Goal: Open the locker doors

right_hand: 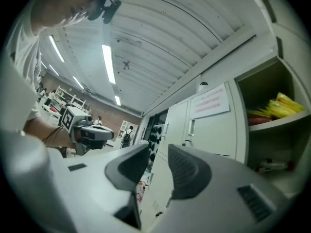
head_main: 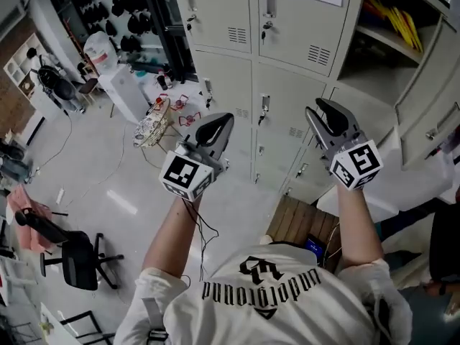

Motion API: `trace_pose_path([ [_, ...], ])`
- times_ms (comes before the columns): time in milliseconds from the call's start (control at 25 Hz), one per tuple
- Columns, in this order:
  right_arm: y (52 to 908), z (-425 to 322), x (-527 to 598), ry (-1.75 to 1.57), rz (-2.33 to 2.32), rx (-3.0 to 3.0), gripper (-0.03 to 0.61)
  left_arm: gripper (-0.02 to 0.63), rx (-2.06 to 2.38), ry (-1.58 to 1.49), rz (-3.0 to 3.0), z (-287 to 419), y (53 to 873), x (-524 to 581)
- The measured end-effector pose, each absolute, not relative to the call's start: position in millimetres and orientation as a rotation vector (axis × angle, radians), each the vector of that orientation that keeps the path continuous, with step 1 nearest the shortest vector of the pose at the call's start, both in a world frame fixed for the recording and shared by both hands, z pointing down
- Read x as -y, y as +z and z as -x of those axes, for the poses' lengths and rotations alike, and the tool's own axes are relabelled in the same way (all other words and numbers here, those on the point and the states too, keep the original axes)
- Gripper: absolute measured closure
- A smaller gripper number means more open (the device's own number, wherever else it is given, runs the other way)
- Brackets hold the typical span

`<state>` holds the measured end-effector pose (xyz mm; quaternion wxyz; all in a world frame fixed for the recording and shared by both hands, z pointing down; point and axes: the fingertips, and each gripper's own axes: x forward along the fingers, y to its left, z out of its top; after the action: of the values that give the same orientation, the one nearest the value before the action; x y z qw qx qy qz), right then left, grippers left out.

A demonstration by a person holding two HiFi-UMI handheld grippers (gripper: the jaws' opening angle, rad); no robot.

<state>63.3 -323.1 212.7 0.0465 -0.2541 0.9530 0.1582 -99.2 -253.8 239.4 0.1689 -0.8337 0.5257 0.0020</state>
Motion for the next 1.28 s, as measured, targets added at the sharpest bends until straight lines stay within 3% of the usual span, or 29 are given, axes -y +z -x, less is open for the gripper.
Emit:
trace_pose_path([
  [720,226.3,98.9,395.8,0.433,0.277,-2.968,0.448,0.606,-1.850,-0.073,2.103,210.0,254.4,287.1],
  [1280,255.5,228.5,430.5,0.499,0.416,-2.882,0.448,0.606,-1.640,-0.073,2.189,324.1,281.8,369.3],
])
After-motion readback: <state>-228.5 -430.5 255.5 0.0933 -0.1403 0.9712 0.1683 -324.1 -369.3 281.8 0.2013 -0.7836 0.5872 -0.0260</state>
